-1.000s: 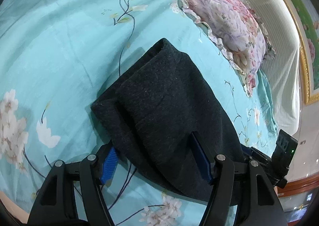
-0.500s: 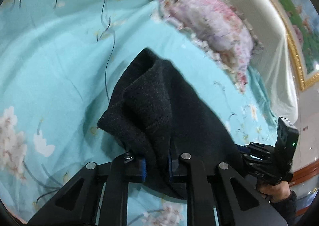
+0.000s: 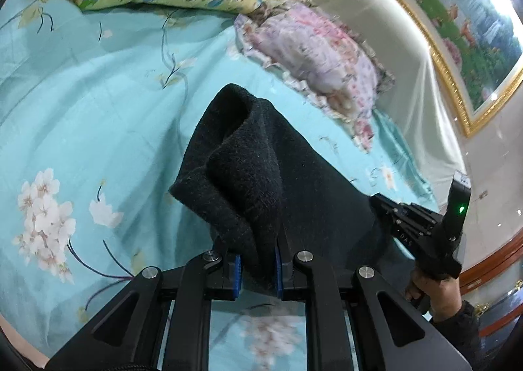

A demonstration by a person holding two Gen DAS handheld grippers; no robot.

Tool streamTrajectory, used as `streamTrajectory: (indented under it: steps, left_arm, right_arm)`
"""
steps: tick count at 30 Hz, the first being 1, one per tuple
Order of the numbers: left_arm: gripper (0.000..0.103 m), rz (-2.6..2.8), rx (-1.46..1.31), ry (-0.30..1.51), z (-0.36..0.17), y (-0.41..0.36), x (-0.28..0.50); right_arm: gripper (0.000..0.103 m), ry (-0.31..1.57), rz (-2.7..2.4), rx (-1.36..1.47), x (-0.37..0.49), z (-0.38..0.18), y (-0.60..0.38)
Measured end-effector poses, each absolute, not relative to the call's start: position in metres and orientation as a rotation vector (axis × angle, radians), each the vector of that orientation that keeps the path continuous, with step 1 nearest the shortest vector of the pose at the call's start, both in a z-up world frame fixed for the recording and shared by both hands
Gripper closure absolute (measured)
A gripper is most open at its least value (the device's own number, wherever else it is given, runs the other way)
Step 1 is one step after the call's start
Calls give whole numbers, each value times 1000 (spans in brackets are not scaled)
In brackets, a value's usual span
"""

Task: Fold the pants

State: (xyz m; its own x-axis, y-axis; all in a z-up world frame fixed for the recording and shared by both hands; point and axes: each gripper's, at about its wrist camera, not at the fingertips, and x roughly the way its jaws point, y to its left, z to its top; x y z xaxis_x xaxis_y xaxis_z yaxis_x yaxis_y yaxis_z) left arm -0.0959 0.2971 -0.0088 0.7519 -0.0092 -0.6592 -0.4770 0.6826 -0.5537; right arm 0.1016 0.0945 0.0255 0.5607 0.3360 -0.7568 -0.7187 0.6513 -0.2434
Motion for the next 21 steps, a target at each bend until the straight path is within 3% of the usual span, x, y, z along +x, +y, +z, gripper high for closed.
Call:
streamTrajectory:
  steps: [9, 18, 20, 21]
  left_arm:
    - [85, 306, -750, 742, -34, 302, -90]
    - [63, 397, -646, 732, -8, 292, -111]
    - [63, 409, -643, 709, 1, 290, -119]
    - [62, 411, -644, 698, 5, 290, -123]
  right_arm:
    - [97, 818, 624, -546, 110, -8, 104]
    - [92, 862, 610, -341, 109, 17, 61]
    - [86, 876, 602, -289, 105, 20, 46]
    - [76, 878, 598, -259, 102, 22, 37]
